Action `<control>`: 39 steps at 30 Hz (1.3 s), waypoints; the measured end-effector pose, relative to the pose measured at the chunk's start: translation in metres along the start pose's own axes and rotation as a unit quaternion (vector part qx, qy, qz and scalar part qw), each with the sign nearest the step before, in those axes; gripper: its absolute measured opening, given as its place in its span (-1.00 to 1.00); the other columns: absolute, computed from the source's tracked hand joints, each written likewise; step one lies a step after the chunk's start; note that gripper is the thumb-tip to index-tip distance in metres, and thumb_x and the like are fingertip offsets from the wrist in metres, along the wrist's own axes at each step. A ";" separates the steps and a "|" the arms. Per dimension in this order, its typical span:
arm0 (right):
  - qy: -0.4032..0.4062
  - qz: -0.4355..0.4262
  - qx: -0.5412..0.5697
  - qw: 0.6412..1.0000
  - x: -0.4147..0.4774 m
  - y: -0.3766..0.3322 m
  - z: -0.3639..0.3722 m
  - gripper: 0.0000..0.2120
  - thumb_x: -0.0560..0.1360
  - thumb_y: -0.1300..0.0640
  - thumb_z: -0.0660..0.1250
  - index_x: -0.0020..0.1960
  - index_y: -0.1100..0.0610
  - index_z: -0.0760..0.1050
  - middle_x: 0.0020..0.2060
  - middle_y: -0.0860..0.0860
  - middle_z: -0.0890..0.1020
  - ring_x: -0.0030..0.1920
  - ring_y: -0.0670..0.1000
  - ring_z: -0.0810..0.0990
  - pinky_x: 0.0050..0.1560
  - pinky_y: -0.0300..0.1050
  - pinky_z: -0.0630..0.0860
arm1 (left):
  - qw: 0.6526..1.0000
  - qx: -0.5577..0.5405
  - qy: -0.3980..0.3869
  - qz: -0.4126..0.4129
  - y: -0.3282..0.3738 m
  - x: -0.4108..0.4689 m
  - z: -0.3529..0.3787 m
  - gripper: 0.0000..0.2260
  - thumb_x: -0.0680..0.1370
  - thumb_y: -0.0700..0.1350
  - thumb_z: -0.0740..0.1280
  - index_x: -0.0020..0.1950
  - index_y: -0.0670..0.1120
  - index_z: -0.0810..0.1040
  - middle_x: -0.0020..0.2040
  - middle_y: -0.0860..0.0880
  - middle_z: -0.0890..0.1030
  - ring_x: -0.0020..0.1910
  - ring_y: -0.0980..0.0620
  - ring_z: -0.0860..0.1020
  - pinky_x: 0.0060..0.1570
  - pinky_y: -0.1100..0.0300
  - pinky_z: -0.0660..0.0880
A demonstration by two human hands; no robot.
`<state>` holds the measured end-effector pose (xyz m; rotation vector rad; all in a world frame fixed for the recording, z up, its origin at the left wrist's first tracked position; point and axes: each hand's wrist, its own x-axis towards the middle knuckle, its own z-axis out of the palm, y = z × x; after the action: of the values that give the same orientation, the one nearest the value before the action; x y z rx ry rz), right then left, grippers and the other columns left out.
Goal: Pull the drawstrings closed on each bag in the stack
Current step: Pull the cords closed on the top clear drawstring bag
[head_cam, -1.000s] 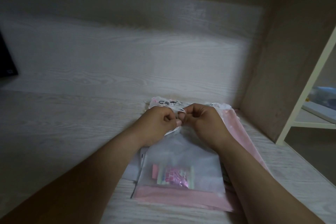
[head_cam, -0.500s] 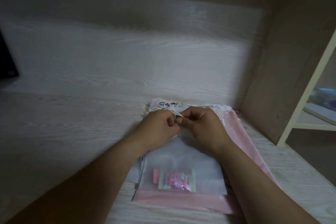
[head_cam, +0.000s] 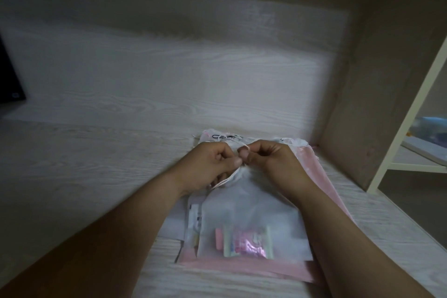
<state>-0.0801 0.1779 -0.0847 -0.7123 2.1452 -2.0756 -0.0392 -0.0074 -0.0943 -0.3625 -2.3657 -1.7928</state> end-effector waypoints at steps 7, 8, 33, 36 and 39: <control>-0.002 0.027 0.055 0.998 0.002 0.002 -0.003 -0.87 0.54 0.15 0.50 -0.07 0.23 0.67 -0.13 0.19 0.66 -0.10 0.09 0.55 0.05 0.01 0.46 | 0.998 -0.054 -0.008 -0.016 0.001 0.000 -0.002 -0.82 0.67 -0.07 0.32 -0.08 -0.12 0.52 -0.33 -0.03 0.51 -0.37 0.02 0.40 -0.34 0.18 0.33; 0.003 0.023 0.045 0.999 0.003 0.002 -0.003 -0.87 0.55 0.15 0.48 -0.08 0.22 0.67 -0.13 0.18 0.67 -0.09 0.08 0.56 0.07 0.00 0.46 | 0.999 -0.052 -0.006 -0.016 0.000 0.000 -0.003 -0.81 0.68 -0.06 0.31 -0.10 -0.10 0.52 -0.31 -0.01 0.52 -0.33 0.03 0.39 -0.30 0.14 0.32; 0.046 -0.027 -0.124 0.991 0.006 -0.004 -0.003 -0.68 0.64 0.19 0.27 -0.14 0.40 0.61 -0.49 -0.18 0.50 -0.43 -0.22 0.41 -0.32 -0.40 0.34 | 0.997 0.064 0.038 -0.027 -0.011 0.004 -0.013 -0.68 0.62 0.09 0.33 -0.13 -0.16 0.50 -0.21 -0.05 0.49 -0.21 0.04 0.41 -0.13 0.07 0.35; 0.025 -0.018 -0.097 0.995 0.005 -0.003 -0.004 -0.63 0.67 0.04 0.29 -0.09 0.34 0.57 -0.39 -0.15 0.54 -0.34 -0.18 0.44 -0.21 -0.31 0.37 | 0.996 0.012 0.077 -0.033 -0.008 0.006 -0.012 -0.74 0.66 -0.01 0.31 -0.10 -0.18 0.52 -0.17 -0.07 0.53 -0.16 0.02 0.46 -0.08 0.04 0.39; -0.009 -0.008 -0.076 0.997 0.003 -0.003 -0.005 -0.69 0.65 -0.04 0.35 -0.07 0.21 0.55 -0.34 -0.11 0.55 -0.29 -0.12 0.45 -0.18 -0.19 0.35 | 0.990 -0.092 0.096 -0.047 -0.001 0.003 -0.007 -0.80 0.68 -0.10 0.28 -0.01 -0.21 0.58 -0.13 -0.10 0.61 -0.12 -0.02 0.55 -0.06 0.07 0.48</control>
<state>-0.0838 0.1816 -0.0807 -0.7611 2.3140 -1.9213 -0.0423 -0.0141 -0.0929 -0.0937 -2.1269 -1.9957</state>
